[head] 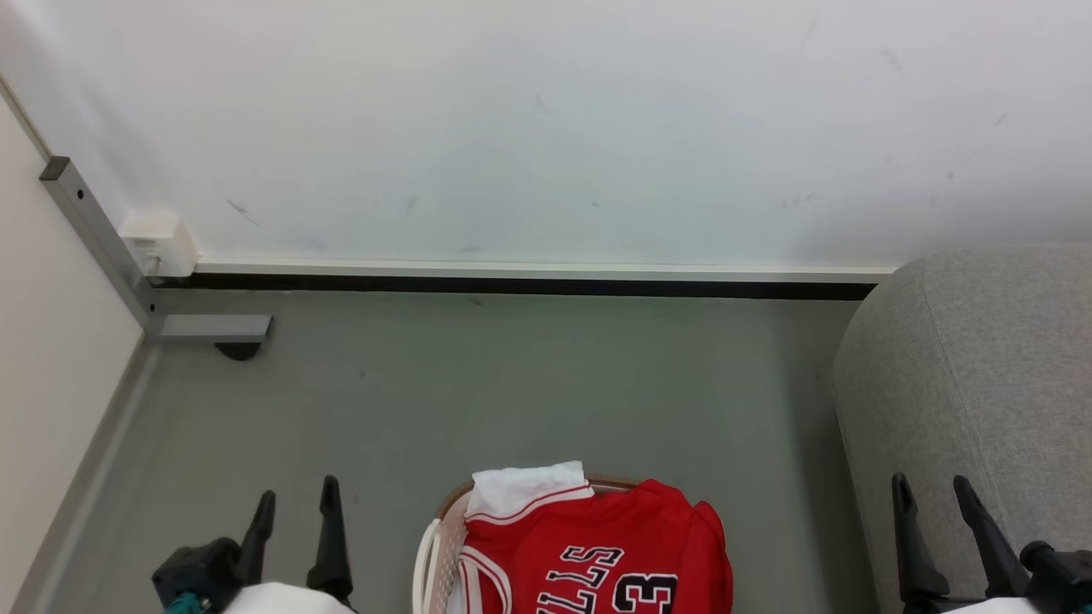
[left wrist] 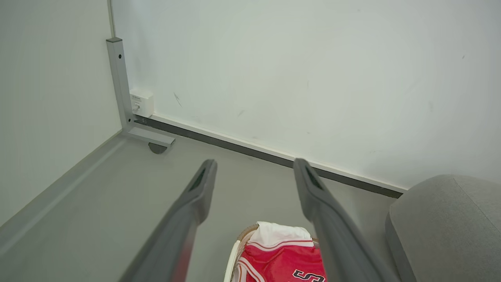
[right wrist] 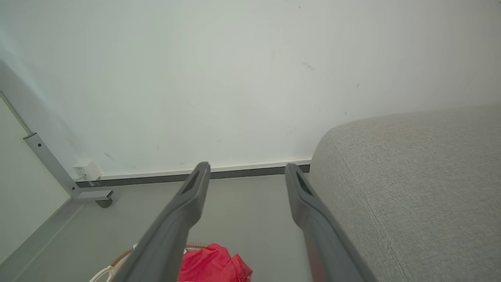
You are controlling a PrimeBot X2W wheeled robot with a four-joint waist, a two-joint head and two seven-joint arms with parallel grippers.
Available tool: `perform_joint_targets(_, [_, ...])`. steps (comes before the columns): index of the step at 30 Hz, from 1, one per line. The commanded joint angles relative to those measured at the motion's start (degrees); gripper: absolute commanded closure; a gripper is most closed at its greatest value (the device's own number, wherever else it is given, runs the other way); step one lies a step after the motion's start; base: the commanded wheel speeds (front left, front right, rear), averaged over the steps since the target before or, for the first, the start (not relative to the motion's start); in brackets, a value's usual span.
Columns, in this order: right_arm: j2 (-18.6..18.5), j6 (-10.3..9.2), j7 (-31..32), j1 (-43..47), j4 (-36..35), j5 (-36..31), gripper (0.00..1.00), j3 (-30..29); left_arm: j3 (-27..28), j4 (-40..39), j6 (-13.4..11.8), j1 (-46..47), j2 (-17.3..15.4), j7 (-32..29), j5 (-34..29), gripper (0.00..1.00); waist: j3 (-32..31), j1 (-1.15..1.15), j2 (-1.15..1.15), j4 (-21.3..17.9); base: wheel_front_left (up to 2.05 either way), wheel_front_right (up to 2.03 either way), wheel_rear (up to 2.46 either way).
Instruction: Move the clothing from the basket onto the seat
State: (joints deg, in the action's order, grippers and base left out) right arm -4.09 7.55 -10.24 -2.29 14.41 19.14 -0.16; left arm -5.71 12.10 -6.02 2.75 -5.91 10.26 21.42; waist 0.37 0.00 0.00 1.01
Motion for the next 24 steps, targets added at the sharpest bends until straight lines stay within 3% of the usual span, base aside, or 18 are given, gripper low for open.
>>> perform_joint_targets(1, [-0.3,-0.08,-0.6,-0.1,-0.2,-1.2,0.0,0.0,0.1,-0.2,0.1,-0.3,-0.5,0.6,-1.5,0.0,0.0,0.0,0.0,0.0,0.0,0.0,0.0])
perform_joint_targets(19, [0.1,-0.1,-2.8,0.8,1.5,-5.3,0.0,-0.5,-0.7,0.8,-0.2,-1.2,-0.1,2.8,-10.8,0.0,0.2,0.0,0.0,-0.3,0.0,0.0,0.0])
perform_joint_targets(24, [0.1,-0.1,-3.3,0.6,1.8,-6.0,0.0,-0.8,-0.4,1.3,0.7,-1.5,0.2,3.3,-12.4,0.0,0.2,0.0,0.0,-0.2,0.0,0.0,0.0])
